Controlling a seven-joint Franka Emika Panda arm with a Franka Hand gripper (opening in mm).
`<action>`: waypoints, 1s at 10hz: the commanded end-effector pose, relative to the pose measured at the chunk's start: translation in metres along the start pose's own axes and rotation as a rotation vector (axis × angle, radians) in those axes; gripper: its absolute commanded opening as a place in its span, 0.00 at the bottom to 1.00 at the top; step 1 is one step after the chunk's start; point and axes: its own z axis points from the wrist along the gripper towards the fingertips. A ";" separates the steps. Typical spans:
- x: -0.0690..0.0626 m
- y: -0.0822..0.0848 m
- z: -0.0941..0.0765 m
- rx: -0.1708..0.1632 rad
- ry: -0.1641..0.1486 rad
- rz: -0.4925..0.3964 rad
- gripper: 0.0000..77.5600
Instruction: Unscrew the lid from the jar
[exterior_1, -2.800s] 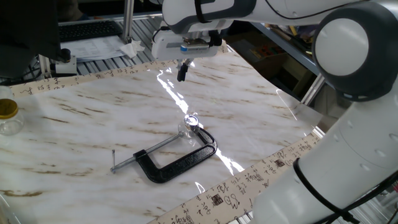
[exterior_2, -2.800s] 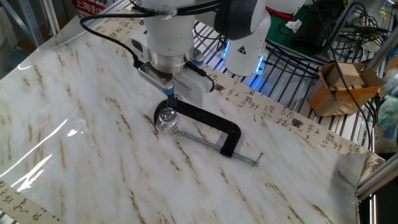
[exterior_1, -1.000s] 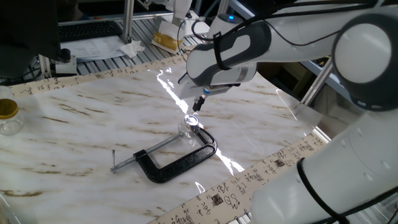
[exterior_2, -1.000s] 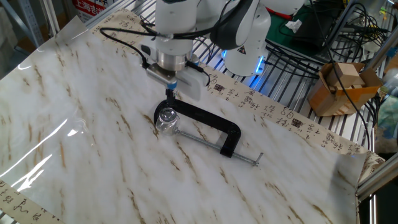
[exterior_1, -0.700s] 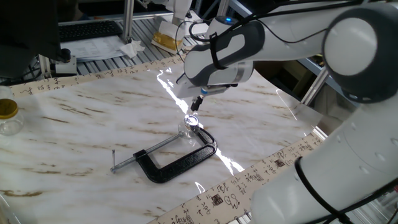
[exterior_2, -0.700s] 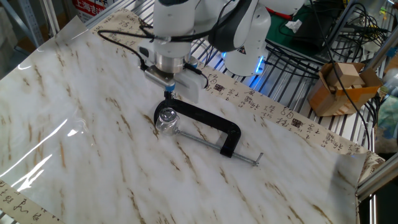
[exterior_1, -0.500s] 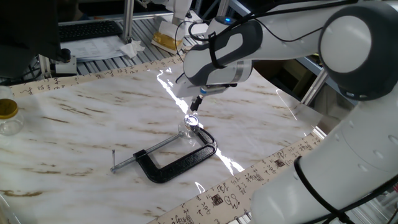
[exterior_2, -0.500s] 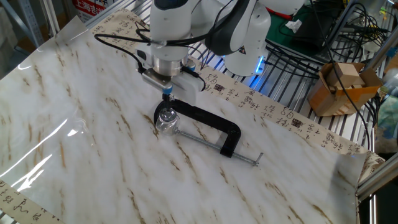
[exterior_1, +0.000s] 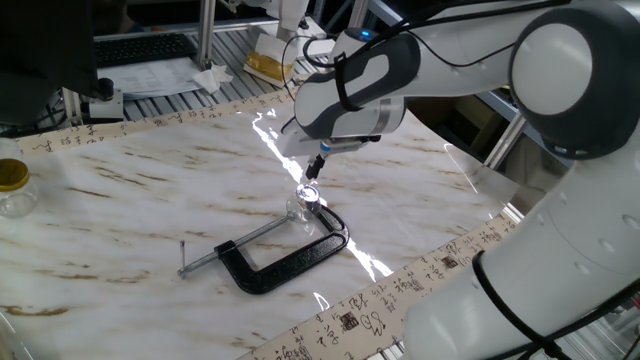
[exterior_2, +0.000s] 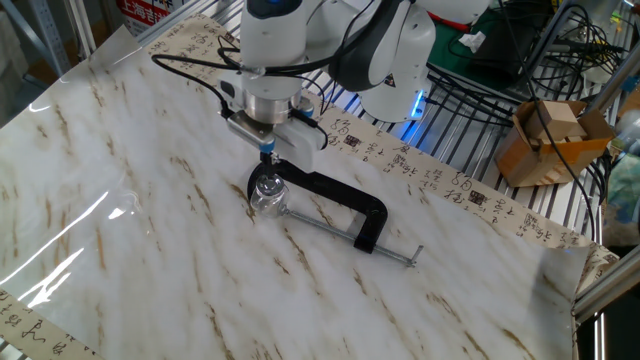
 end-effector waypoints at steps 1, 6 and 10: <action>-0.001 0.000 -0.001 -0.001 -0.001 0.007 0.00; -0.001 0.000 -0.001 0.016 0.097 0.021 0.00; -0.001 0.000 0.000 0.016 0.046 0.022 0.00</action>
